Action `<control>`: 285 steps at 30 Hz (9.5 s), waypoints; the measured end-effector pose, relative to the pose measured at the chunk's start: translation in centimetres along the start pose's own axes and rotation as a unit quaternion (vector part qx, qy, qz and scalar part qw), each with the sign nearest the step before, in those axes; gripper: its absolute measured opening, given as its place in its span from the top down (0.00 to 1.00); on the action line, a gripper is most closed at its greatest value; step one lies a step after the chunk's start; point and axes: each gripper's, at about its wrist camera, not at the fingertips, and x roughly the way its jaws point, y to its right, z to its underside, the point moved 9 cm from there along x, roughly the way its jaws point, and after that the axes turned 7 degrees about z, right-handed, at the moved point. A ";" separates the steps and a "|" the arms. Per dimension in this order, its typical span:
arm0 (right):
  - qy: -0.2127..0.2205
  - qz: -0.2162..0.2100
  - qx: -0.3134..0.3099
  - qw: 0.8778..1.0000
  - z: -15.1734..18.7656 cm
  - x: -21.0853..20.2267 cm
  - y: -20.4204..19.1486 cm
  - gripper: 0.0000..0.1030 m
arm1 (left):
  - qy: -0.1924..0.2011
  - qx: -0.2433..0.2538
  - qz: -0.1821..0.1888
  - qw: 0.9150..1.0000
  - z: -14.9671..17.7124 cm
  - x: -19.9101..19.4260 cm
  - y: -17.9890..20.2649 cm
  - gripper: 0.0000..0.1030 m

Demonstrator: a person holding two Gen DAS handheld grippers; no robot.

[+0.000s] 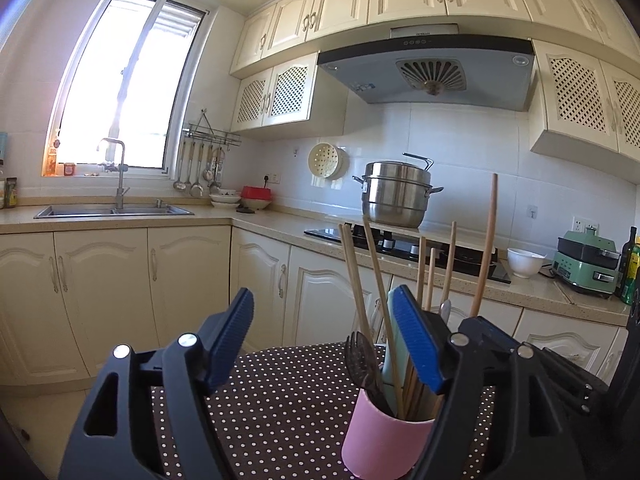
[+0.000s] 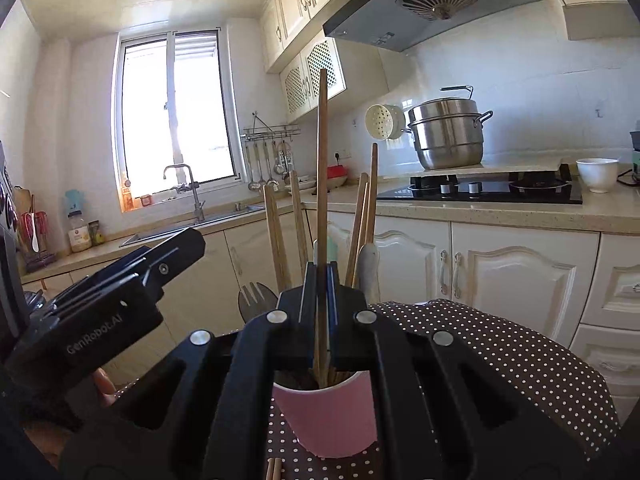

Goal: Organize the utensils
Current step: 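Open both grippers and withdraw from the pink cup, then move both grippers down over the last two chopsticks on the table, then grasp a chopstick with the left gripper while the right gripper grasps the other chopstick, then lift both chopsticks and carry them above the pink cup, then lower both chopsticks into the pink cup, then open both grippers and withdraw from the pink cup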

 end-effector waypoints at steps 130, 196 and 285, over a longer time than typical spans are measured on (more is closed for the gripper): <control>-0.501 0.018 -0.186 0.845 18.3 -2.3 -2.4 0.66 | -0.470 -0.014 0.053 0.881 19.7 -4.0 1.5 0.95; 0.084 -0.009 0.070 0.994 -9.1 -1.8 3.7 0.94 | 0.080 -0.046 0.142 0.986 -4.5 3.9 5.5 0.95; -0.006 0.139 -0.042 0.989 -3.3 -18.6 0.0 0.20 | -0.062 0.054 0.016 0.996 -1.4 -14.9 3.4 0.14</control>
